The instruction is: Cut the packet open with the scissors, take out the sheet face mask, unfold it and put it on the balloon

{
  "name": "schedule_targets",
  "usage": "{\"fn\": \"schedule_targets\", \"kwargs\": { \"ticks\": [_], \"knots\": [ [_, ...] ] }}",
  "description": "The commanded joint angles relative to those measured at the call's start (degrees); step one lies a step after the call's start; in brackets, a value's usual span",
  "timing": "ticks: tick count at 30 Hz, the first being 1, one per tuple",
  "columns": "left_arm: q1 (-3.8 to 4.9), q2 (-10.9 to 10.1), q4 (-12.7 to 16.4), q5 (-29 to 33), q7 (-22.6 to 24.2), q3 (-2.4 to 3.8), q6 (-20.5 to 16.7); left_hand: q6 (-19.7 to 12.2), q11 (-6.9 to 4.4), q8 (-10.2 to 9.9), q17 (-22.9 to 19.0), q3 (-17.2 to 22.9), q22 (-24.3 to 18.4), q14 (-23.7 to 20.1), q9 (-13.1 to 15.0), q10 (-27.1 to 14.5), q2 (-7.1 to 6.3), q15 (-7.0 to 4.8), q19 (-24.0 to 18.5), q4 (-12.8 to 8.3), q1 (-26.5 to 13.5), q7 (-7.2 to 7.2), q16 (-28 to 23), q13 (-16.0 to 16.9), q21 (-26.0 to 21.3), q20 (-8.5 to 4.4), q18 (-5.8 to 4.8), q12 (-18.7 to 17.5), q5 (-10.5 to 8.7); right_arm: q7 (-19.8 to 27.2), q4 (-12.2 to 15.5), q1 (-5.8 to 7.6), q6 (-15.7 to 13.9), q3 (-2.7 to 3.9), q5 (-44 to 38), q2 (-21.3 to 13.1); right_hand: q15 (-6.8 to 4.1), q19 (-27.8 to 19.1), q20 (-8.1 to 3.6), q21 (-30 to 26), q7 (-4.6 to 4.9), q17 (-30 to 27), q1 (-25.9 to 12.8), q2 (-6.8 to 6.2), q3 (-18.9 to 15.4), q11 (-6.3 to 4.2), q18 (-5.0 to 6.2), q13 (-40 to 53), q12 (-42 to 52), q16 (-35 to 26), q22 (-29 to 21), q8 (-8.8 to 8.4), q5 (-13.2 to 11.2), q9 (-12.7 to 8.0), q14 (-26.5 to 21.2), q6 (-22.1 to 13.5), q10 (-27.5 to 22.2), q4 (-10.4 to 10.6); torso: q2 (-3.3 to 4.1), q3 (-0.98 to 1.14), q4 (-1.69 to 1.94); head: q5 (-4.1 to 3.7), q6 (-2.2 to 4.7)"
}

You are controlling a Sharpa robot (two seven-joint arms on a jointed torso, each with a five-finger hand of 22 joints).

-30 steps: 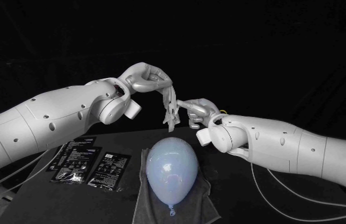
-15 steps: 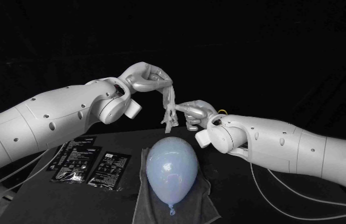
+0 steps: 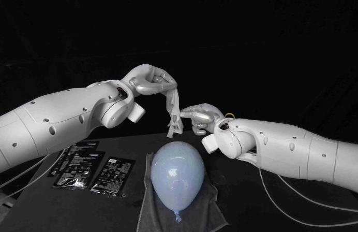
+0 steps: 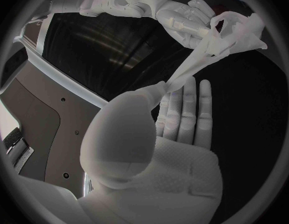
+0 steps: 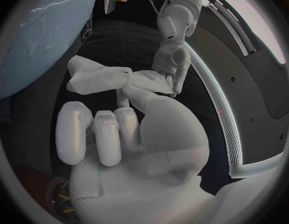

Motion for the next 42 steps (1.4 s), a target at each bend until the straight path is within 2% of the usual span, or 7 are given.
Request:
{"fn": "schedule_targets", "kwargs": {
  "ticks": [1, 8, 15, 30, 37, 42],
  "knots": [
    [0.14, -0.1, 0.2, 0.1, 0.2, 0.04, 0.2, 0.3, 0.06, 0.0, 0.1, -0.2, 0.1, 0.3, 5.6, 0.3, 0.44, -0.04, -0.3, 0.1, 0.1, -0.01, -0.2, 0.1, 0.4, 0.04, -0.04, -0.3, 0.19, 1.7, 0.1, -0.02, -2.7, 0.06, -0.5, -0.2, -0.51, 0.8, -0.12, 0.6, -0.37, 15.1, -0.7, 0.39, 0.7, -0.24, -0.84, 7.9, 0.5, 0.2, 11.6, 1.87, 0.4, 1.9, 6.0, 0.9, 1.6, -0.3, 0.00, -0.01, 0.01, -0.04, -0.02],
    [0.13, -0.9, 0.4, 0.1, 0.2, -0.03, 0.0, 0.3, 0.06, 0.0, 0.1, -0.2, 0.1, 0.3, 5.6, 0.3, 0.44, -0.04, -0.3, 0.1, 0.1, -0.01, -0.2, 0.1, 0.4, 0.04, -0.04, -0.3, 0.19, 2.7, 0.6, -0.02, -5.5, 0.19, -0.3, -1.2, -0.71, 1.0, -0.30, 0.9, -0.62, 15.1, -1.4, 0.28, 1.4, -0.46, -0.90, 8.3, 0.8, 0.2, 11.6, 2.58, 0.4, 2.3, 6.0, 1.1, 1.9, -0.6, -0.04, 0.01, -0.04, -0.06, 0.16],
    [0.12, -1.8, 0.2, 0.1, 0.2, -0.27, -0.3, 0.4, 0.06, 0.0, 0.1, -0.3, 0.2, 0.3, 5.6, 0.4, 0.42, -0.04, -0.4, 0.1, 0.1, -0.01, -0.3, 0.1, 0.5, 0.04, -0.05, -0.4, 0.19, 3.3, 1.9, 0.23, -7.3, 0.63, -0.6, -2.9, -0.88, 1.2, -0.45, 1.3, -0.82, 15.1, -1.9, 0.19, 1.9, -0.65, -0.98, 8.5, 0.9, 0.2, 11.8, 3.16, 0.4, 2.7, 6.0, 1.3, 2.0, -0.8, -0.07, 0.03, -0.10, -0.15, 0.44],
    [0.04, -2.3, -0.7, -0.3, 0.2, -0.92, -0.9, 0.4, 0.06, 0.0, 0.2, -0.3, 0.3, 0.4, 5.7, 0.4, 0.42, -0.05, -0.5, 0.1, 0.2, 0.00, -0.4, 0.1, 0.6, 0.03, -0.07, -0.5, 0.20, 3.7, 4.6, 1.26, -9.1, 1.15, -2.4, -5.8, -1.02, 1.4, -0.60, 1.6, -0.97, 15.1, -2.2, 0.08, 2.4, -0.79, -1.06, 8.7, 1.0, 0.2, 11.9, 3.65, 0.4, 3.1, 6.0, 1.3, 2.2, -1.1, -0.02, 0.04, -0.02, -0.38, 0.84],
    [-0.07, -2.1, -1.4, -0.5, 0.1, -1.12, -1.5, 0.4, 0.06, -0.1, 0.3, -0.3, 0.4, 0.4, 5.7, 0.5, 0.41, -0.05, -0.6, 0.1, 0.2, 0.00, -0.4, 0.1, 0.7, 0.02, -0.07, -0.5, 0.19, 3.7, 5.8, 2.37, -9.3, 1.30, -4.4, -6.5, -1.09, 1.5, -0.67, 1.9, -1.03, 15.1, -2.4, 0.04, 2.6, -0.86, -1.12, 8.8, 1.1, 0.2, 11.9, 3.86, 0.4, 3.3, 6.0, 1.3, 2.3, -1.3, -0.07, 0.00, -0.03, -0.38, 1.09],
    [-0.16, -2.0, -1.9, -0.7, 0.0, -1.25, -1.9, 0.4, 0.06, -0.1, 0.3, -0.3, 0.5, 0.4, 5.8, 0.5, 0.37, -0.05, -0.6, 0.2, 0.1, 0.01, -0.4, 0.1, 0.8, 0.02, -0.07, -0.5, 0.19, 2.8, 6.4, 3.88, -9.0, 1.33, -6.9, -6.8, -1.11, 1.4, -0.69, 1.7, -1.04, 15.1, -2.4, 0.03, 2.7, -0.87, -1.06, 8.6, 0.9, 0.2, 11.9, 3.90, 0.4, 3.4, 6.0, 1.3, 2.2, -1.3, -0.14, -0.03, 0.03, -0.52, 1.34]
  ]
}}
